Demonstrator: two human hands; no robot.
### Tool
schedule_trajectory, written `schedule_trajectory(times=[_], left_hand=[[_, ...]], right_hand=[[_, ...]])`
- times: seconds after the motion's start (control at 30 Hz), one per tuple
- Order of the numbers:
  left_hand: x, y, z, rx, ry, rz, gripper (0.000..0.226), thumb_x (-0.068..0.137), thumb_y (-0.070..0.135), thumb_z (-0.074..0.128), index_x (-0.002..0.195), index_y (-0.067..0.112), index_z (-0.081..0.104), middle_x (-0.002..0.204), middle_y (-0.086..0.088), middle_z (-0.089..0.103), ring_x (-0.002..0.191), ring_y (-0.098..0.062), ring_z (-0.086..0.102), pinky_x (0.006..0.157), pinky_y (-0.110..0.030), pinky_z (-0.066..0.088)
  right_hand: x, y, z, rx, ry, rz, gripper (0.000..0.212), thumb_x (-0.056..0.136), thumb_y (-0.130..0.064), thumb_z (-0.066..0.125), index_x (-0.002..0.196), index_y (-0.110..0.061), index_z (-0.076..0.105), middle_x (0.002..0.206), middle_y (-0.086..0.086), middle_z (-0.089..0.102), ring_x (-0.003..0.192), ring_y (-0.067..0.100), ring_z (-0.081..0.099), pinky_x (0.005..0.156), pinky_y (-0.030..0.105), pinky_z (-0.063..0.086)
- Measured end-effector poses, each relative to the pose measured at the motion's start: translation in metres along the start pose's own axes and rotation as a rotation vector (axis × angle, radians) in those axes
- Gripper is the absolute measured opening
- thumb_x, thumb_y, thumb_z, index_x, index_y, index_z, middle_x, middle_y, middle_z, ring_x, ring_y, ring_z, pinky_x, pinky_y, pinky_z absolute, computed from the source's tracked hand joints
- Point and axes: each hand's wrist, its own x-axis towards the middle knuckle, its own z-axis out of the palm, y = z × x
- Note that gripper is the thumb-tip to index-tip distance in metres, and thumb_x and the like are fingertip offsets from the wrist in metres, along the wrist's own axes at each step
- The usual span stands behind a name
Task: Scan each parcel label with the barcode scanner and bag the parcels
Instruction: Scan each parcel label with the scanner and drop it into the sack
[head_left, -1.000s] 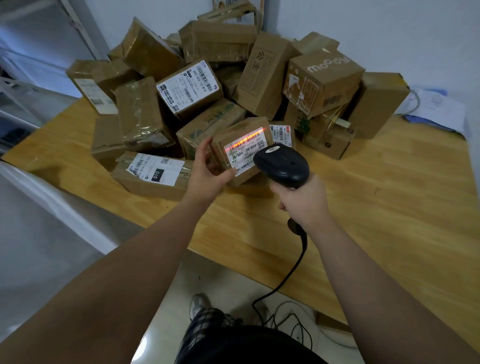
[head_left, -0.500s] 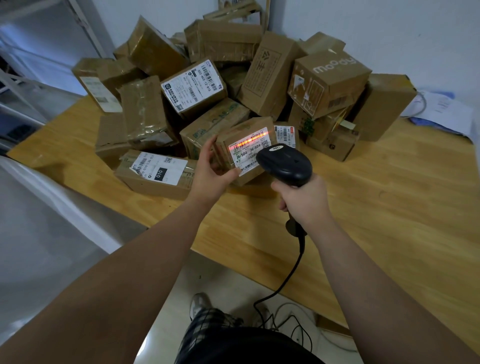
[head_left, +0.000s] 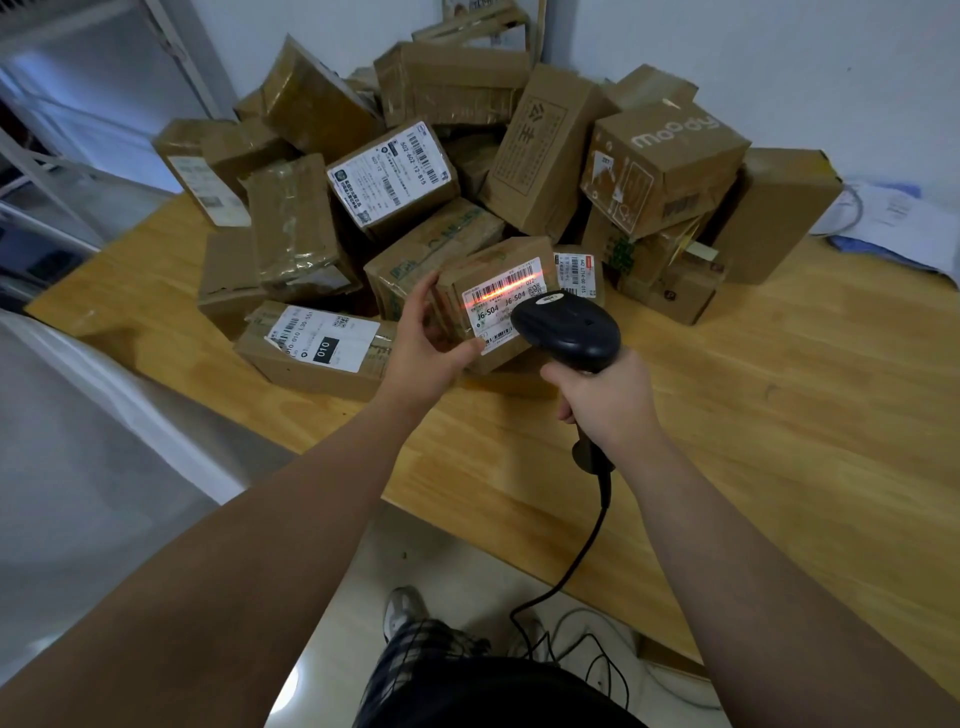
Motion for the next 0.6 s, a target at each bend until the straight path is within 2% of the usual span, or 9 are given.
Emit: schedule_trajectory(times=[0.13, 0.23, 0.33, 0.43, 0.6], left_hand=[[0.003, 0.003, -0.002, 0.048, -0.015, 0.030, 0.087, 0.079, 0.010, 0.077, 0.147, 0.032, 0.027, 0.138, 0.005, 0.045, 0.125, -0.012, 0.049, 0.102, -0.040, 0.049], [0.011, 0.013, -0.002, 0.107, -0.039, 0.090, 0.085, 0.079, 0.009, 0.077, 0.145, 0.035, 0.030, 0.138, 0.008, 0.043, 0.127, -0.011, 0.047, 0.104, -0.040, 0.047], [0.026, 0.029, -0.003, 0.155, -0.035, 0.134, 0.085, 0.078, 0.011, 0.078, 0.143, 0.039, 0.030, 0.141, 0.008, 0.042, 0.128, -0.012, 0.047, 0.104, -0.040, 0.047], [0.043, 0.056, -0.001, 0.155, -0.031, 0.192, 0.085, 0.078, 0.012, 0.078, 0.141, 0.043, 0.029, 0.142, 0.008, 0.041, 0.128, -0.011, 0.047, 0.102, -0.042, 0.048], [0.062, 0.102, 0.003, 0.161, -0.044, 0.288, 0.084, 0.080, 0.005, 0.075, 0.144, 0.035, 0.030, 0.136, 0.009, 0.043, 0.125, -0.012, 0.049, 0.098, -0.038, 0.052]], right_hand=[[0.004, -0.006, -0.004, -0.054, -0.054, 0.017, 0.010, 0.081, -0.020, 0.071, 0.080, -0.011, 0.067, 0.058, 0.000, 0.063, 0.046, 0.008, 0.060, 0.055, 0.023, 0.048], [0.015, -0.027, -0.019, -0.112, -0.031, 0.002, 0.010, 0.079, -0.022, 0.072, 0.080, -0.012, 0.067, 0.060, 0.002, 0.064, 0.047, 0.012, 0.062, 0.056, 0.029, 0.050], [0.023, -0.056, -0.042, -0.149, -0.010, -0.044, 0.011, 0.078, -0.021, 0.072, 0.075, -0.012, 0.068, 0.053, 0.003, 0.064, 0.045, 0.014, 0.061, 0.056, 0.029, 0.052], [0.023, -0.078, -0.063, -0.133, -0.003, -0.098, 0.015, 0.079, -0.022, 0.072, 0.084, -0.008, 0.067, 0.058, 0.006, 0.064, 0.046, 0.015, 0.061, 0.055, 0.029, 0.051], [0.014, -0.104, -0.085, -0.079, 0.039, -0.154, 0.012, 0.081, -0.018, 0.070, 0.085, -0.007, 0.067, 0.055, 0.004, 0.062, 0.047, 0.015, 0.059, 0.056, 0.029, 0.052]])
